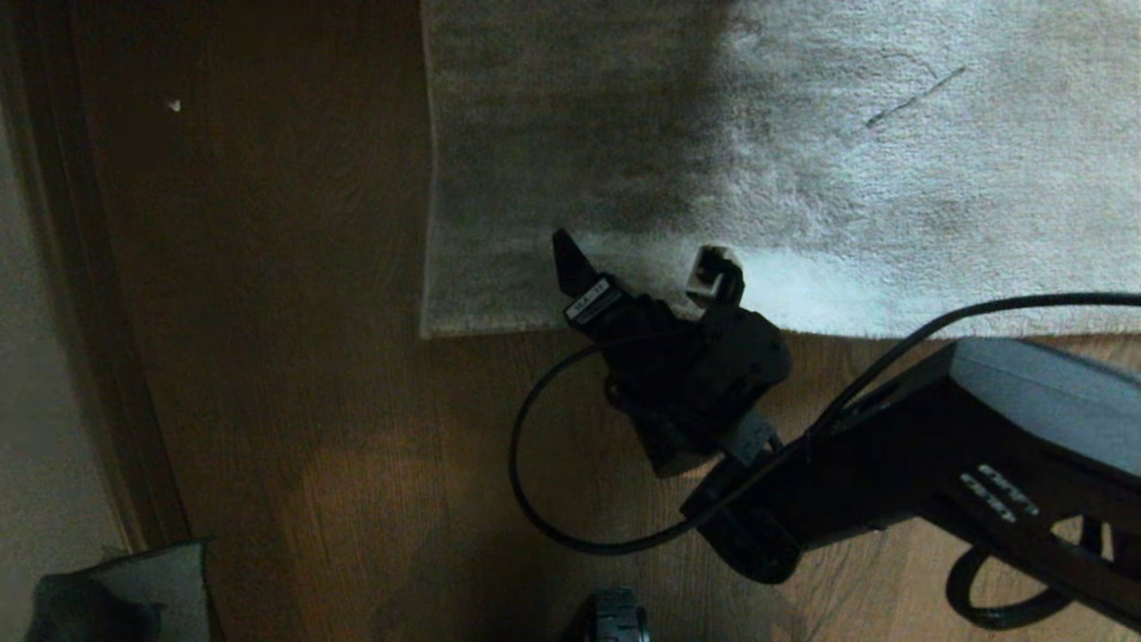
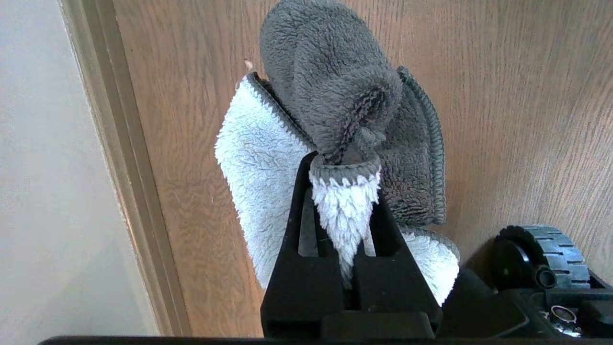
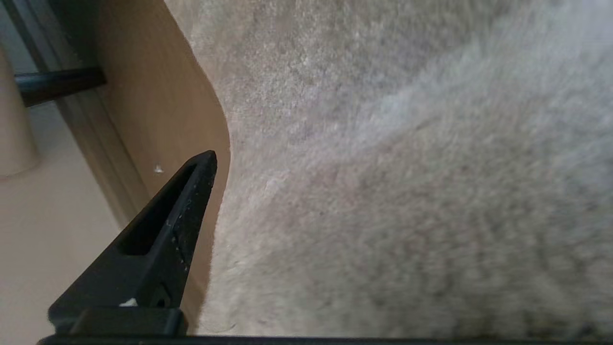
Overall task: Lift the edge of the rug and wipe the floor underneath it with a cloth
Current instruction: Lift up the carpet
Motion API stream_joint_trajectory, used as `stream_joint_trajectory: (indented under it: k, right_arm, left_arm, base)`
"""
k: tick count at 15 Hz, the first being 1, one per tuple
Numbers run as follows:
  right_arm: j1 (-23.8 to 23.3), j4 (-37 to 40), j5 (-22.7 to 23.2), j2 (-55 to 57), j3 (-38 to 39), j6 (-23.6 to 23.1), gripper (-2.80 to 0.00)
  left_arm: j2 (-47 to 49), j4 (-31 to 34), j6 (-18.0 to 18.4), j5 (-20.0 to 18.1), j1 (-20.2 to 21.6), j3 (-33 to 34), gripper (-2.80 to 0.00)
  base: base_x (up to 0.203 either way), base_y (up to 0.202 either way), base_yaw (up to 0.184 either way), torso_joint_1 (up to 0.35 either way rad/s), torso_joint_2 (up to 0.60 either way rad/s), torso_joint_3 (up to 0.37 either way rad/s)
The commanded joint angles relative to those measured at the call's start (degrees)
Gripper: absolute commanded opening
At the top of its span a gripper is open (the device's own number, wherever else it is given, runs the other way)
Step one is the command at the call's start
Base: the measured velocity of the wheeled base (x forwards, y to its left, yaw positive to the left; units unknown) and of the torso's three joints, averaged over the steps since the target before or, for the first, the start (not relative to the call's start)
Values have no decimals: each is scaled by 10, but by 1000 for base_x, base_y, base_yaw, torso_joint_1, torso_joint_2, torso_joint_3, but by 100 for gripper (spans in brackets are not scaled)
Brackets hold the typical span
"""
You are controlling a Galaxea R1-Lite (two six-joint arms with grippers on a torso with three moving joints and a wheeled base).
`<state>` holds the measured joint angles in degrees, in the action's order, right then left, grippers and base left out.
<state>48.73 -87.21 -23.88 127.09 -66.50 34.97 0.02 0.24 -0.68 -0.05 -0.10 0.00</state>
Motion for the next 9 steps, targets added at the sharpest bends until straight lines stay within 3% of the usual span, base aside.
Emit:
stream_joint_trajectory:
  k: [1, 6, 7, 9]
  right_arm:
    - [2, -27, -4, 4, 1, 29, 0]
    - [1, -27, -5, 14, 5, 62, 0]
    - [1, -27, -5, 14, 4, 64, -280]
    - [1, -27, -5, 14, 4, 68, -280]
  left_arm:
    - [0, 0, 0, 0, 0, 0, -280]
    - [0, 0, 0, 0, 0, -1, -280]
    - [0, 0, 0, 0, 0, 0, -280]
    - [0, 0, 0, 0, 0, 0, -280]
  base:
    - [0, 0, 0, 0, 0, 0]
    - [0, 0, 0, 0, 0, 0]
    - [0, 0, 0, 0, 0, 0]
    - [0, 0, 0, 0, 0, 0]
